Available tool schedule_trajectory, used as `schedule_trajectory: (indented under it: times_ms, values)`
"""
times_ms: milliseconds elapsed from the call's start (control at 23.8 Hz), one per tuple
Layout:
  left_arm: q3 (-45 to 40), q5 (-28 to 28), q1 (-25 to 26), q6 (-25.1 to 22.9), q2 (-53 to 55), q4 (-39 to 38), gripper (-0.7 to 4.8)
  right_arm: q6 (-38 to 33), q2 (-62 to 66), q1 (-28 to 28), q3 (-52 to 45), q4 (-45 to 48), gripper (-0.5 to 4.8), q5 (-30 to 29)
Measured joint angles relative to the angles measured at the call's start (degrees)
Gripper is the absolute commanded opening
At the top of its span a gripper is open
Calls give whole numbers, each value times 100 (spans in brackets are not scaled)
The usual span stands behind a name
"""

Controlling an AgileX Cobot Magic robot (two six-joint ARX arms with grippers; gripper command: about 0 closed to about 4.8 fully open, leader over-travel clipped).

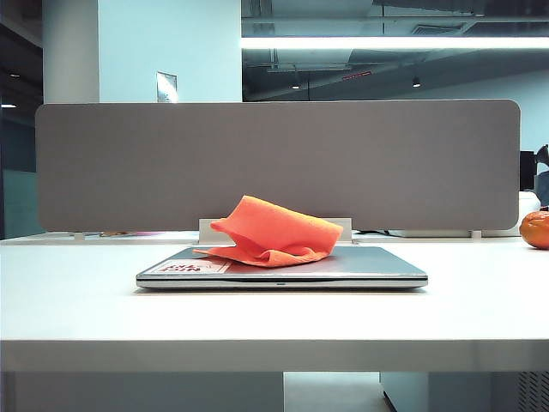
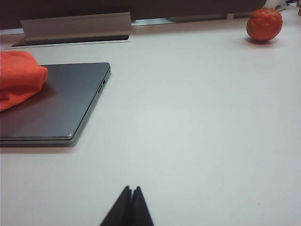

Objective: Pick up the orange rag and put it over the laptop.

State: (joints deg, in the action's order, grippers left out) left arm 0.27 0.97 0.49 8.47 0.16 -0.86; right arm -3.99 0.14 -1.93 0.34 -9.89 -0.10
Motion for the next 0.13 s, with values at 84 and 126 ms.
schedule_trajectory:
  times_ms: [84,126]
  values:
    - [0,0,0,0,0,0,-6,0,0,0,0,0,-5,0]
    - [0,0,0,0,0,0,-6,0,0,0,0,0,-5,0]
